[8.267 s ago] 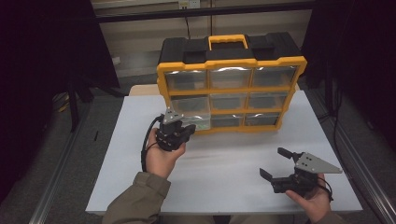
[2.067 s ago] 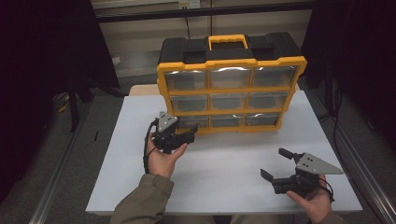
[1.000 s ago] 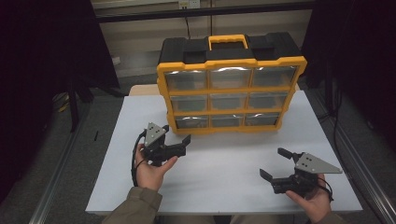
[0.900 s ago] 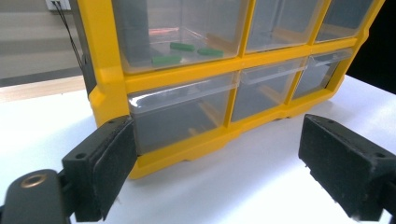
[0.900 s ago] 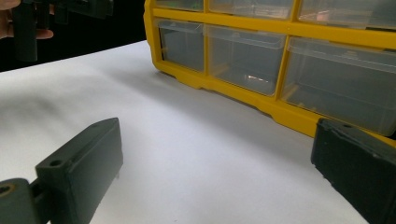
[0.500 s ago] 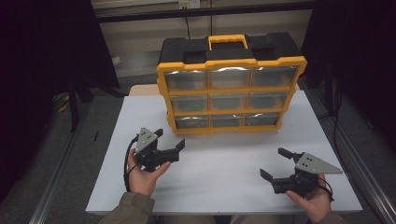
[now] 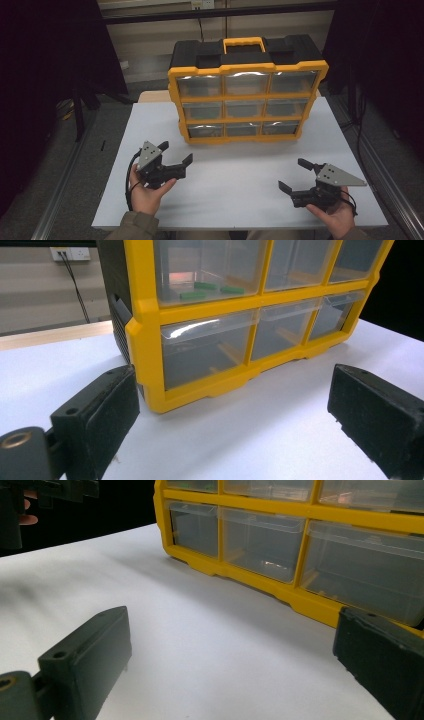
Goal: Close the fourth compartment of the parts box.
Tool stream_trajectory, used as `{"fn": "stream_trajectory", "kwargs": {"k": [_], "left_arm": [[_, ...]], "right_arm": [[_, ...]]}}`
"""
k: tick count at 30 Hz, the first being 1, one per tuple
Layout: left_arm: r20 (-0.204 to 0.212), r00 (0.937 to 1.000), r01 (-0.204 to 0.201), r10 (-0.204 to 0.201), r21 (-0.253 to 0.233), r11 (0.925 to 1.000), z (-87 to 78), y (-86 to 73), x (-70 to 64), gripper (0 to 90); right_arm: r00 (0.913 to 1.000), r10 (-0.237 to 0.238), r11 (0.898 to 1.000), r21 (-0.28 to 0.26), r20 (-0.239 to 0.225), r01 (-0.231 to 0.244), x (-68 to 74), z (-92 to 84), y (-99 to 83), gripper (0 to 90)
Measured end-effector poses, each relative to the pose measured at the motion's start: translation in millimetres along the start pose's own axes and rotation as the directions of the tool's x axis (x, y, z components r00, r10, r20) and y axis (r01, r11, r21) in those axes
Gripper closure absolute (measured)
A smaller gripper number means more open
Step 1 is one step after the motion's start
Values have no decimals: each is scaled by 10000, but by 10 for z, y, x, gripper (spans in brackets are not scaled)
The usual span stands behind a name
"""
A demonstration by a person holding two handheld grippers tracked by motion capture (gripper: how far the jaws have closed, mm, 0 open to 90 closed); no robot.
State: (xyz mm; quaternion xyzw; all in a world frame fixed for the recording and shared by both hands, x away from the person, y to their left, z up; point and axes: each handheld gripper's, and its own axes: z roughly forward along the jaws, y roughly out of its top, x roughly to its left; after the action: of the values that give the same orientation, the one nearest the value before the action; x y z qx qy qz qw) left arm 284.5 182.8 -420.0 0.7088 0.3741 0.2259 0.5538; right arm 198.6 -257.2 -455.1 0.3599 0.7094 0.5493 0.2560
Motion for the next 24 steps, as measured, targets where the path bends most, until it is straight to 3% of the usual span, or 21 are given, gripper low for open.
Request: {"fn": "stream_trajectory", "kwargs": {"k": [2, 3, 10, 15, 22, 24], "left_arm": [[37, 9999, -139, 139, 88, 9999, -29, -2, 19, 62], [41, 10000, 35, -35, 1, 10000, -29, -9, 12, 60], [101, 9999, 92, -92, 1, 10000, -83, -48, 63, 43], [67, 10000, -69, 69, -31, 10000, -132, -67, 89, 38], [31, 9999, 152, -152, -141, 9998, -172, -99, 125, 35], [68, 10000, -13, 14, -71, 10000, -198, -110, 148, 29]], "right_arm": [[10000, 2, 10000, -6, -23, -2, 5, -1, 2, 22], [10000, 4, 10000, -6, -25, -4, 5, -1, 2, 22], [10000, 6, 10000, -5, -19, -6, 4, -2, 3, 21], [10000, -2, 10000, -3, -20, 2, 5, -1, 2, 21], [10000, -30, 10000, 10, -18, 30, 7, -4, 3, 22], [10000, -18, 10000, 16, -9, 18, 6, -4, 2, 21]]}}
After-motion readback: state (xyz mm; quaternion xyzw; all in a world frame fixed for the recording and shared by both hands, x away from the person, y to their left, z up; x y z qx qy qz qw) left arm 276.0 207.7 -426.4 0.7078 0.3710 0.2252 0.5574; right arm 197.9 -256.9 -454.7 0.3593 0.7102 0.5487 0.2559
